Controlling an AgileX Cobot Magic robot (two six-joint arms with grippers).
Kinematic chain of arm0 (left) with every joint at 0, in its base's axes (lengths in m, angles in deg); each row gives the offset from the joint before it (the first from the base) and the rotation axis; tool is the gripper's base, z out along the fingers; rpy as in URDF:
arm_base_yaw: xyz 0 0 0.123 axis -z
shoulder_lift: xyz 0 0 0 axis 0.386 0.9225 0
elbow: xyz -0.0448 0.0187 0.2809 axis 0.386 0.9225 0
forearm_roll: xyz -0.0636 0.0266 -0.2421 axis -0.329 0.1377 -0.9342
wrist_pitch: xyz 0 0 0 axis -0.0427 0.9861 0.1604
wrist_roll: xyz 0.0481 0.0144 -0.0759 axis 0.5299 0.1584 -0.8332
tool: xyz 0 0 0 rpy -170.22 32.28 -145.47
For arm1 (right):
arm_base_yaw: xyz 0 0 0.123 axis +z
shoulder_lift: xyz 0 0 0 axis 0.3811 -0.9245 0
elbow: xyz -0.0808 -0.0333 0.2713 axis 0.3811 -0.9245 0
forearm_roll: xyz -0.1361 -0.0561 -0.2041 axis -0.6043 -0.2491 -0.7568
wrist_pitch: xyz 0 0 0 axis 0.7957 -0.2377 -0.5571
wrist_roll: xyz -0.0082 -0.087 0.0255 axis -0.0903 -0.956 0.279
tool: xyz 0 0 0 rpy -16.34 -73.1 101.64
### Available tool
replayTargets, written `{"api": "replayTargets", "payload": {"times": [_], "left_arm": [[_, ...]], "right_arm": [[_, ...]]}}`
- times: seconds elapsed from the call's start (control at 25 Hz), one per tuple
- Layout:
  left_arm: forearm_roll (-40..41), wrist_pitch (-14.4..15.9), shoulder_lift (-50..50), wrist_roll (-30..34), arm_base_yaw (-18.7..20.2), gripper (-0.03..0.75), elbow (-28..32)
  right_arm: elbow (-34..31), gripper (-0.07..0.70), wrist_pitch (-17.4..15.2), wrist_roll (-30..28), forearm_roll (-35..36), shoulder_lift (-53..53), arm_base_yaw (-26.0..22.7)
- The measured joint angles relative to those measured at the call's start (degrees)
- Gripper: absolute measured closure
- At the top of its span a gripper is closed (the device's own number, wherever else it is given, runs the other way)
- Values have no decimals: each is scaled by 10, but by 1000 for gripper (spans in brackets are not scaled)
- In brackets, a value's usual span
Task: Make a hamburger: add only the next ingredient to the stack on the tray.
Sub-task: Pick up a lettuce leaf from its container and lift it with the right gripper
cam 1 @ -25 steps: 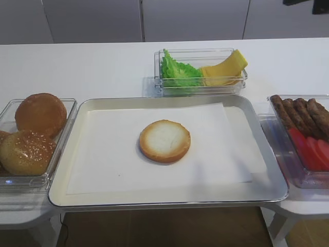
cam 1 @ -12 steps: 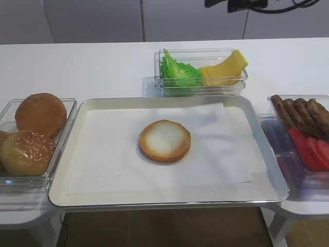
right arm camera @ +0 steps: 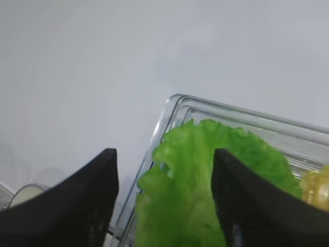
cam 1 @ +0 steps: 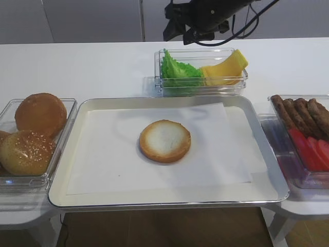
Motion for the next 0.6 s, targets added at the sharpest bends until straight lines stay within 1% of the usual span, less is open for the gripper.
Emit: {"api": "replayTargets", "payload": {"times": [0.16, 0.32, 0.6], "left_arm": [[0, 0, 0, 0, 0, 412, 0], [0, 0, 0, 0, 0, 412, 0], [0, 0, 0, 0, 0, 412, 0]], "right_arm": [[8, 181, -5, -14, 12, -18, 11], [10, 190, -13, -16, 15, -24, 17], [10, 306, -16, -16, 13, -38, 17]]}}
